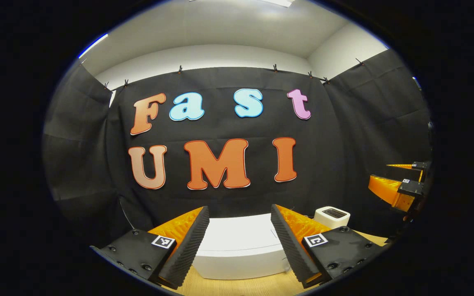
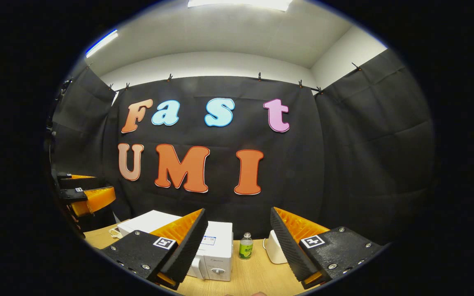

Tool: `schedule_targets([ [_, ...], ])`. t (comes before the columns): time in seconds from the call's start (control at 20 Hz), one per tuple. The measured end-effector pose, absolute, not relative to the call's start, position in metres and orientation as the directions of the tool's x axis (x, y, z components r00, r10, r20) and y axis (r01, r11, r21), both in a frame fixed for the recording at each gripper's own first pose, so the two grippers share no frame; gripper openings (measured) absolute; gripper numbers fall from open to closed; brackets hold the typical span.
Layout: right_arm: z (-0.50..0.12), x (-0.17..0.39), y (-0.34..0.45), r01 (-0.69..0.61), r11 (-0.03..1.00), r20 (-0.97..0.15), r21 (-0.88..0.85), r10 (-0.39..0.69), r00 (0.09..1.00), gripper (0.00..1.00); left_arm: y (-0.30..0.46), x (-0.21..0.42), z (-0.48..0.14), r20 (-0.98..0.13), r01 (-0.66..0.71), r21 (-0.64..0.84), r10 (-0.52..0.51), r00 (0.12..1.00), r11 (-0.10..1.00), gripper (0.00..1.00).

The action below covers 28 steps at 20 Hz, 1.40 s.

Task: Open the microwave oven with the left hand, put the food in, and close the microwave oven.

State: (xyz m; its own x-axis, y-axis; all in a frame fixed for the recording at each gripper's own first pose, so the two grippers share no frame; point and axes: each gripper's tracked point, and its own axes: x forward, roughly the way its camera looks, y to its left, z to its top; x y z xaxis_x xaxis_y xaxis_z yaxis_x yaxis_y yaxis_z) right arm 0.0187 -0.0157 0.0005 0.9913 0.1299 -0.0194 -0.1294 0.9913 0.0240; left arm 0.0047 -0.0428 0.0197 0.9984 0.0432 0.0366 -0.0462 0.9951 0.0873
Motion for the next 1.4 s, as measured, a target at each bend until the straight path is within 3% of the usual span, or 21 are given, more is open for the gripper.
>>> schedule_targets([
  [0.3, -0.007, 0.016, -0.025, -0.110, 0.994, -0.039, 0.021, 0.111, 0.993, 0.95, -0.056, 0.003, 0.006, 0.030, -0.050, 0.106, 0.048, 0.998, 0.993, 1.00],
  [0.35, -0.009, 0.015, -0.027, -0.107, 0.994, -0.042, 0.021, 0.108, 0.993, 0.95, -0.058, 0.003, 0.005, 0.027, -0.049, 0.098, 0.047, 0.999, 0.994, 0.94],
  [0.8, -0.013, 0.018, -0.027, -0.149, 0.989, -0.017, -0.003, 0.149, 0.989, 0.94, -0.064, 0.022, -0.001, 0.027, -0.101, 0.062, 0.100, 0.995, 0.993, 0.99],
  [0.9, -0.015, 0.019, -0.028, -0.160, 0.987, -0.021, -0.022, 0.160, 0.987, 0.95, -0.067, 0.035, 0.000, 0.017, -0.091, 0.049, 0.090, 0.996, 0.995, 0.94],
  [1.15, -0.018, 0.018, -0.036, -0.153, 0.987, -0.016, -0.050, 0.152, 0.988, 0.95, -0.069, 0.059, 0.003, 0.000, -0.100, 0.027, 0.100, 0.995, 0.995, 0.94],
  [1.25, -0.019, 0.019, -0.039, -0.142, 0.988, -0.018, -0.056, 0.142, 0.990, 0.95, -0.070, 0.064, 0.001, -0.015, -0.107, 0.014, 0.108, 0.994, 0.994, 0.98],
  [1.3, -0.019, 0.018, -0.042, -0.135, 0.989, -0.020, -0.053, 0.134, 0.991, 0.95, -0.071, 0.066, -0.001, -0.027, -0.113, 0.014, 0.113, 0.993, 0.994, 0.94],
  [1.4, -0.016, 0.018, -0.045, -0.125, 0.991, -0.020, -0.036, 0.124, 0.992, 0.95, -0.074, 0.071, -0.002, -0.041, -0.114, 0.016, 0.115, 0.993, 0.993, 0.98],
])
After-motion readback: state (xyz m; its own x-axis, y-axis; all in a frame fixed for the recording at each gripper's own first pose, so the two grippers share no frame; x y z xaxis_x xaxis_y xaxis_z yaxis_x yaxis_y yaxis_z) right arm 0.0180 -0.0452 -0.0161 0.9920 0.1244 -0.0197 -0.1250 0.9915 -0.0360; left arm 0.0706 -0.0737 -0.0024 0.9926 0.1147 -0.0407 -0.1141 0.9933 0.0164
